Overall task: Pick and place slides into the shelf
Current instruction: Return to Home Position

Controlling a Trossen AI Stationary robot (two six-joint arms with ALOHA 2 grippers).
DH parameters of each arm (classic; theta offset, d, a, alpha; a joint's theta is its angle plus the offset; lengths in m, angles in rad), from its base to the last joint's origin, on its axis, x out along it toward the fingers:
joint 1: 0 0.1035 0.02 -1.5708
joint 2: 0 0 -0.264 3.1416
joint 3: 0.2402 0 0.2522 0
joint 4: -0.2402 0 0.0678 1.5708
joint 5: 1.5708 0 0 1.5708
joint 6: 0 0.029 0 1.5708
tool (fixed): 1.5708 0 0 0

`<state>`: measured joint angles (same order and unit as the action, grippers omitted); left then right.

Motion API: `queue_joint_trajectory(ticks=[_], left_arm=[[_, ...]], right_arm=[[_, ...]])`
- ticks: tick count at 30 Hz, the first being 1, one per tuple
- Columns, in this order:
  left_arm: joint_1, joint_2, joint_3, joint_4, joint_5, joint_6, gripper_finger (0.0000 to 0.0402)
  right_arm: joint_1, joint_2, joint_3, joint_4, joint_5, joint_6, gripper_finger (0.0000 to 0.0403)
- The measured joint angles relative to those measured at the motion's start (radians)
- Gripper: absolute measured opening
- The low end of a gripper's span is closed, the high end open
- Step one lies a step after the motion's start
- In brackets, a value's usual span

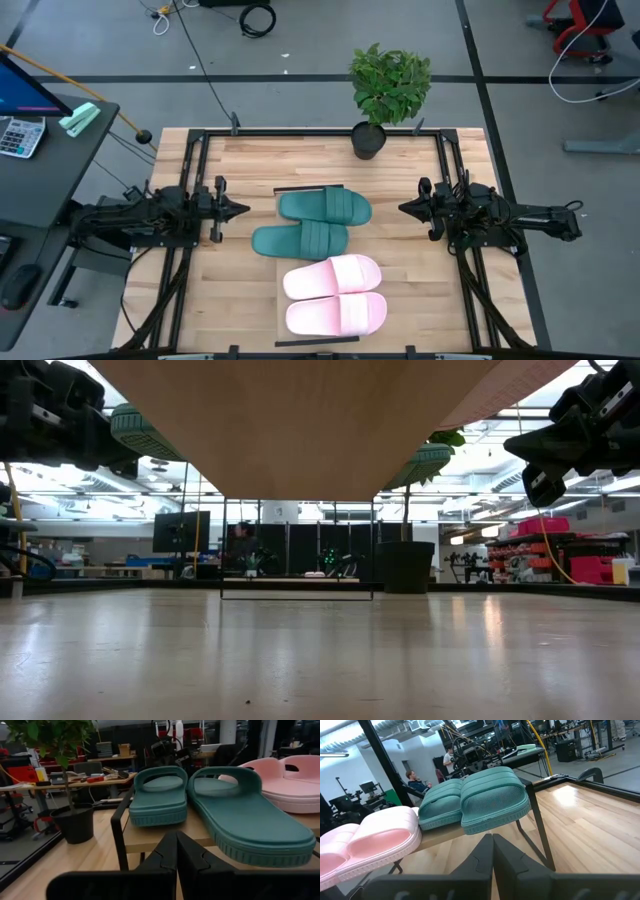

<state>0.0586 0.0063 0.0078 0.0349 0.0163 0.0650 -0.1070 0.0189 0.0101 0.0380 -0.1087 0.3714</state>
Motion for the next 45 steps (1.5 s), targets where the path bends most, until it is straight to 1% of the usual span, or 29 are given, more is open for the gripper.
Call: queue_joint_trajectory(ticks=[8,15,20,25,28,32,45], left_arm=[[0.000,0.000,0.000,-0.018,-0.017,0.000,0.0003],[0.000,0.000,0.000,-0.021,-0.055,0.007,0.0016],[0.000,0.000,0.000,-0.020,-0.062,0.000,0.0023],[0.000,0.000,-0.001,0.012,-0.080,0.000,0.0019],[0.000,0.000,-0.001,0.046,-0.081,-0.001,0.0014],[0.000,0.000,-0.001,0.048,-0.079,-0.001,0.0012],[0.000,0.000,-0.001,0.055,-0.073,-0.001,0.0032]], right_arm=[[0.000,0.000,0.000,0.000,0.000,0.000,0.0014],[0.000,0.000,0.000,0.000,0.000,0.000,0.0014],[0.000,0.000,0.000,0.000,0.000,0.000,0.0014],[0.000,0.000,0.000,0.000,0.000,0.000,0.0014],[0.000,0.000,0.000,0.000,0.000,0.000,0.0014],[0.000,0.000,0.000,0.000,0.000,0.000,0.0014],[0.000,0.000,0.000,0.000,0.000,0.000,0.0014]])
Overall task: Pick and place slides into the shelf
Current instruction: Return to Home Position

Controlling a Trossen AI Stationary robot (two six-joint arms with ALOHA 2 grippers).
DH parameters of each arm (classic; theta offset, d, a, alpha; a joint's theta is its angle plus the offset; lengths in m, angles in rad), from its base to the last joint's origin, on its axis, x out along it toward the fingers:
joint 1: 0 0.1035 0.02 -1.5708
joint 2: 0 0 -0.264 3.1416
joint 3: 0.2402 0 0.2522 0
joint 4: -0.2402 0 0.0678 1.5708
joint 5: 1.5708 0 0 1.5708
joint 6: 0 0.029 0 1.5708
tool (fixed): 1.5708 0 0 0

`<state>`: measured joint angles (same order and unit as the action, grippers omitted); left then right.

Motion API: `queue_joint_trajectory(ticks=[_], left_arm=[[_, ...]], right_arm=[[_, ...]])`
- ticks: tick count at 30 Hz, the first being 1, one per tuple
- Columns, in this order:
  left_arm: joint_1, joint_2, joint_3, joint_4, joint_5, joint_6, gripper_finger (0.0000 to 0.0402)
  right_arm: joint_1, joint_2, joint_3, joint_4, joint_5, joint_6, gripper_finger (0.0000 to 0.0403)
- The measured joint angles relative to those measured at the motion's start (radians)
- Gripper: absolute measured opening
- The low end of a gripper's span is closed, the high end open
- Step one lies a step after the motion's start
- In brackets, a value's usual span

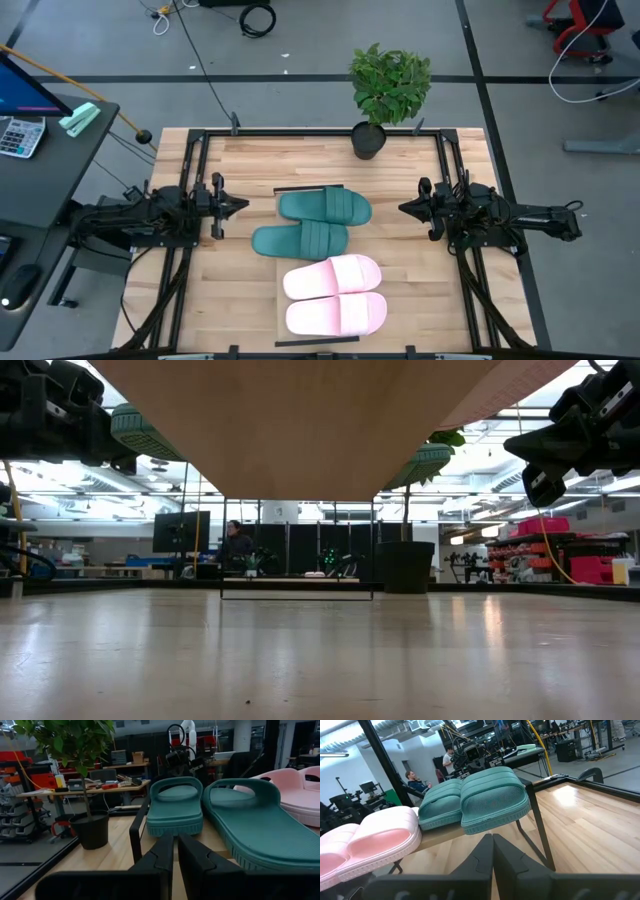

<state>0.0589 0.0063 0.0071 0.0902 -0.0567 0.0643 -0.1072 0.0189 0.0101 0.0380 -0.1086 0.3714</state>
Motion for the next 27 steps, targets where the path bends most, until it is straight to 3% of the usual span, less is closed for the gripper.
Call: queue_joint_trajectory(ticks=[12,27], left_arm=[[0.000,0.000,0.000,0.002,0.000,0.000,0.0016],[0.000,0.000,0.000,0.003,0.000,0.000,0.0036]], right_arm=[[0.000,0.000,0.000,0.000,0.000,0.000,0.0014],[0.000,0.000,0.000,0.000,0.000,0.000,0.0014]])
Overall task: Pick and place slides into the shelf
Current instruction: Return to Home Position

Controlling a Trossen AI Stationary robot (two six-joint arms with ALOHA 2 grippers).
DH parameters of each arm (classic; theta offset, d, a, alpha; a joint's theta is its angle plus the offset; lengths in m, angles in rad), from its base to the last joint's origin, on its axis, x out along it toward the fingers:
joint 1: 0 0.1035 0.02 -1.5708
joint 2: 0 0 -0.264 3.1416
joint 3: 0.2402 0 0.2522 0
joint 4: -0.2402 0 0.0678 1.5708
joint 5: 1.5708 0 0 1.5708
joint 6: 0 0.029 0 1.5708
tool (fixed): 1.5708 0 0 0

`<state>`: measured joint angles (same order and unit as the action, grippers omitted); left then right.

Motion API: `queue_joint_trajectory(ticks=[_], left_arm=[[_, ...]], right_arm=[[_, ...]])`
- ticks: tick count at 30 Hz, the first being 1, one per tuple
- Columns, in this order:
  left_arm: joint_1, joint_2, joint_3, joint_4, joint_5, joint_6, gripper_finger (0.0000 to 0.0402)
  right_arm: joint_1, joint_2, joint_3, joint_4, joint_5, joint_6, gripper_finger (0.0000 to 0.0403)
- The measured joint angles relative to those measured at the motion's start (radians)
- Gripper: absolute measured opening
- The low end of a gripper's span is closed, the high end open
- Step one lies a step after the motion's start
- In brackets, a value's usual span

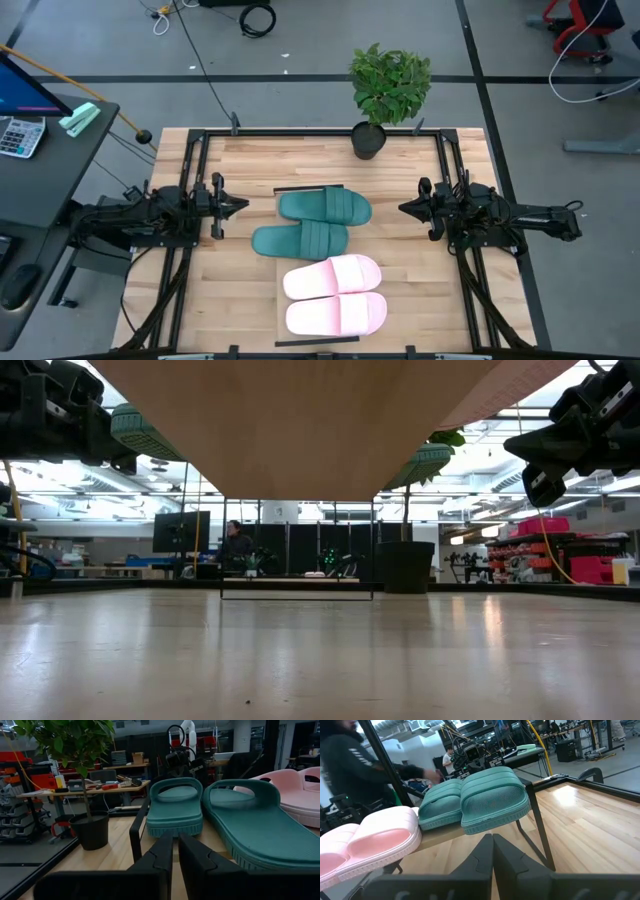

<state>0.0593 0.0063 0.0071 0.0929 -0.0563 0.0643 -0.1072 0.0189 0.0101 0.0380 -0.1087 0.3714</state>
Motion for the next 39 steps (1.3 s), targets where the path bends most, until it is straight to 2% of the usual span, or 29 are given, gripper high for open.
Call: queue_joint_trajectory(ticks=[11,22,33,39], left_arm=[[0.000,0.000,0.000,0.000,0.000,0.000,0.0021],[0.000,0.000,0.000,0.000,0.000,0.000,0.0036],[0.000,0.000,0.000,0.000,0.000,0.000,0.0021],[0.000,0.000,0.000,0.000,0.000,0.000,0.0027]], right_arm=[[0.000,0.000,0.000,0.000,0.000,0.000,0.0014],[0.000,0.000,0.000,0.000,0.000,0.000,0.0014],[0.000,0.000,0.000,0.000,0.000,0.000,0.0014],[0.000,0.000,0.000,0.000,0.000,0.000,0.0014]])
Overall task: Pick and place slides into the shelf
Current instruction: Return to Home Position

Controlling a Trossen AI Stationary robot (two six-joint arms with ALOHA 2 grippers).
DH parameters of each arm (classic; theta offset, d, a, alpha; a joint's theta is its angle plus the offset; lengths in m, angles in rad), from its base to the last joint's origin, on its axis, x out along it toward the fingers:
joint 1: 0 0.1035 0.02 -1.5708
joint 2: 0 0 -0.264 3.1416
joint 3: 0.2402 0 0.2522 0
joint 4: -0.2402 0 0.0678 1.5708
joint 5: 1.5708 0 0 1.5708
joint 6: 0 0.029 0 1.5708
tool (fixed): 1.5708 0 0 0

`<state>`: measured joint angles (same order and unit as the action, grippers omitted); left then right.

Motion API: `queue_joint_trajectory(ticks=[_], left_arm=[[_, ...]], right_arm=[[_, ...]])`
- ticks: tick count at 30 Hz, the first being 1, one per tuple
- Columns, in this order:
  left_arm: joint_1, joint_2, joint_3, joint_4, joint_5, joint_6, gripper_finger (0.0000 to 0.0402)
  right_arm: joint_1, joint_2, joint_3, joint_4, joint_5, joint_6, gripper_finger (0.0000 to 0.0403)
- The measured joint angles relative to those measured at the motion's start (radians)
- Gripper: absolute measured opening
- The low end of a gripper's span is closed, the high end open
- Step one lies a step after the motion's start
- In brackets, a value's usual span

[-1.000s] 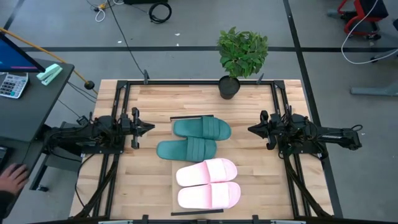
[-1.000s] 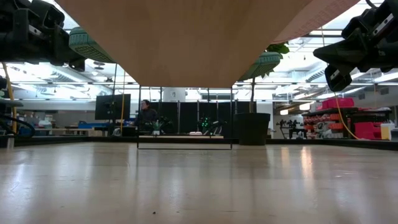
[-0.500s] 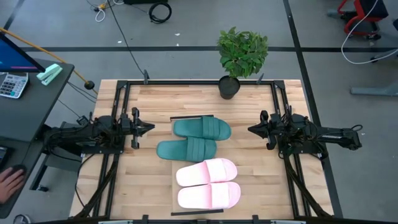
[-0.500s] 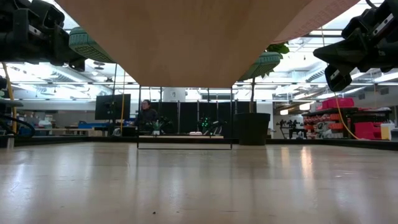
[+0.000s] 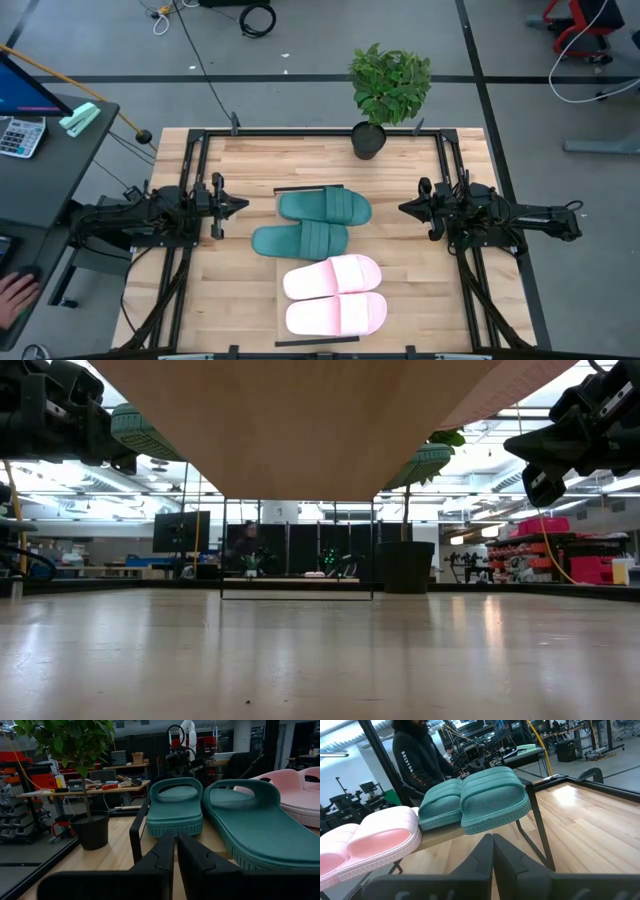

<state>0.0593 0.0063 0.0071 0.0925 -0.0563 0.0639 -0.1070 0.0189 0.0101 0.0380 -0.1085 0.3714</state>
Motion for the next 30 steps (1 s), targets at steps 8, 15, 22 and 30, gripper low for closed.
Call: queue_joint_trajectory(ticks=[8,15,22,30], left_arm=[[0.000,0.000,0.000,0.000,0.000,0.000,0.0035],[0.000,0.000,0.000,0.000,0.000,0.000,0.0023],[0.000,0.000,0.000,0.000,0.000,0.000,0.0025],[0.000,0.000,0.000,0.000,0.000,0.000,0.0036]], right_arm=[[0.000,0.000,0.000,0.000,0.000,0.000,0.0014],[0.000,0.000,0.000,0.000,0.000,0.000,0.0014],[0.000,0.000,0.000,0.000,0.000,0.000,0.0014],[0.000,0.000,0.000,0.000,0.000,0.000,0.0014]])
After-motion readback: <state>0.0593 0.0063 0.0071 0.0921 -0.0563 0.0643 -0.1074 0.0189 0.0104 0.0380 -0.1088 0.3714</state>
